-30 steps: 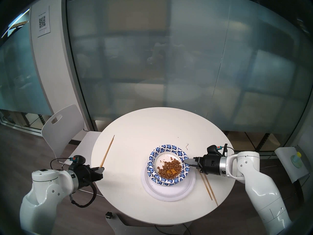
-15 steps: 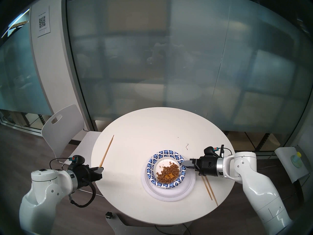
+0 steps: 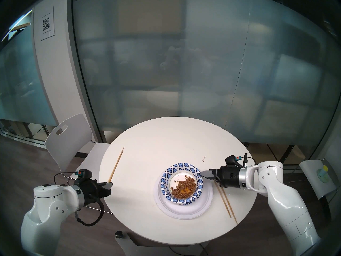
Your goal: Stack the plates into one stack
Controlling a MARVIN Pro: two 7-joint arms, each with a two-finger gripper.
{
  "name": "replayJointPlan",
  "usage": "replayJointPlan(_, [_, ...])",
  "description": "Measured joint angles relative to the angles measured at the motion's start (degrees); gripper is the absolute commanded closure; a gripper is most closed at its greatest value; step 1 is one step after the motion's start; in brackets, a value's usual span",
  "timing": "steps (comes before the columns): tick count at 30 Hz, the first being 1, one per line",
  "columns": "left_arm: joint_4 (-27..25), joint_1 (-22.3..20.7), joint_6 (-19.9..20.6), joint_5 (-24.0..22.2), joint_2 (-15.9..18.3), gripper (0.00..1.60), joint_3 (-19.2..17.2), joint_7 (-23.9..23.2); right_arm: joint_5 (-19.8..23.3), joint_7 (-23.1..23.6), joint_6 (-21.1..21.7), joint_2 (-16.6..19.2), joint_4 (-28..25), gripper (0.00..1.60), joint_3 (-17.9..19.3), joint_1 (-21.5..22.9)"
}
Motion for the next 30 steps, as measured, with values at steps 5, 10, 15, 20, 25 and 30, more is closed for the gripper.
replayJointPlan(5, [-0.42, 0.05, 0.41, -0.11, -0.06, 1.60, 0.21, 0.18, 0.63, 0.08, 0.00, 0.51, -1.21, 0.64, 1.93, -2.17])
replayJointPlan(10, [-1.13, 0.45, 0.71, -0.09, -0.08, 1.60, 0.90, 0.46, 0.72, 0.27, -0.03, 0.82, -2.70, 0.67, 3.79, -4.78])
replayJointPlan(15, [-2.68, 1.23, 1.47, -0.08, -0.10, 1.60, 2.19, 0.64, -0.77, 0.88, -1.27, 1.13, -6.12, 0.16, 6.86, -8.47])
replayJointPlan(20, [-4.30, 1.73, 2.14, 0.38, -0.05, 1.60, 4.44, 0.84, -3.21, 1.96, -3.90, 0.00, -10.20, 0.09, 9.55, -12.26])
replayJointPlan(25, [-5.55, 1.96, 2.74, 1.48, -0.02, 1.60, 7.26, 1.29, -6.05, 2.82, -6.53, -2.43, -14.19, 0.04, 11.37, -16.13])
replayJointPlan(30, [-6.12, 1.65, 3.20, 2.39, -0.02, 1.60, 9.51, 1.85, -8.56, 3.38, -8.51, -5.23, -16.59, 0.00, 12.61, -19.53])
